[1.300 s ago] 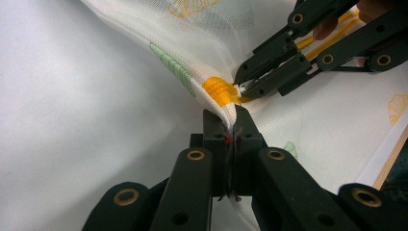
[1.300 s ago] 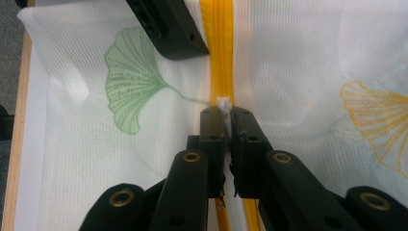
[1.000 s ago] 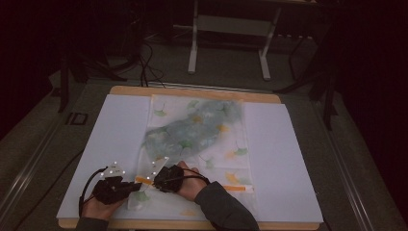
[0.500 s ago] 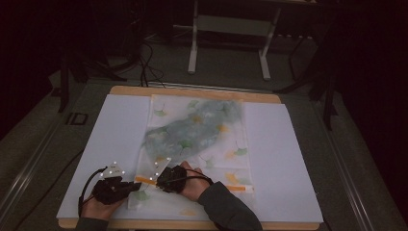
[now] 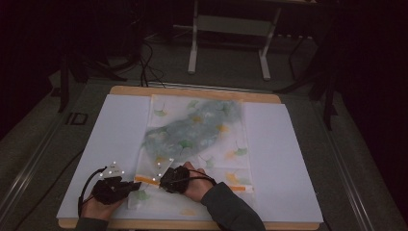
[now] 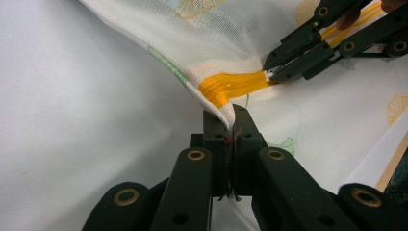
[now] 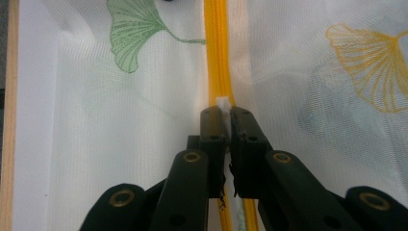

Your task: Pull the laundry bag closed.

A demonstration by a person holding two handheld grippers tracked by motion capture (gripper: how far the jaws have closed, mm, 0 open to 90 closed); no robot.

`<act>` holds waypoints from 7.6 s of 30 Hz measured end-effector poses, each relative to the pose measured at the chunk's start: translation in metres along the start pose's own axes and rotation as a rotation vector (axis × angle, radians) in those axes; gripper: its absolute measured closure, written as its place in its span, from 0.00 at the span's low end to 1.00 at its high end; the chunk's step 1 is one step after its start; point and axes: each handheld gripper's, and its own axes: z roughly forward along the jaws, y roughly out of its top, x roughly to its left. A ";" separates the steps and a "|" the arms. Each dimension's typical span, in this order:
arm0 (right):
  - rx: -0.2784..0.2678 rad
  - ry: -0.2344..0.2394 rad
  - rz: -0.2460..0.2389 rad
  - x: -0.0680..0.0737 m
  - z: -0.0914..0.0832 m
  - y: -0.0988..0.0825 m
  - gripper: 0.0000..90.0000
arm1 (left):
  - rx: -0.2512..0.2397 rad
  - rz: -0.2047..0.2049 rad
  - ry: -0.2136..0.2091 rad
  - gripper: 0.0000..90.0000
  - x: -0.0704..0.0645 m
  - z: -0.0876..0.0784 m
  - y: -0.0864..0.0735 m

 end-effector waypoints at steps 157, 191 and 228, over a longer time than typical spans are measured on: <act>0.097 -0.081 0.056 -0.010 -0.064 -0.095 1.00 | -0.029 -0.018 0.010 0.98 0.005 -0.007 -0.002; 0.113 -0.103 0.076 -0.011 -0.078 -0.118 1.00 | -0.028 -0.023 0.008 0.98 0.006 -0.008 -0.003; 0.123 -0.131 0.113 -0.014 -0.097 -0.145 1.00 | -0.028 -0.020 0.010 0.98 0.006 -0.008 -0.004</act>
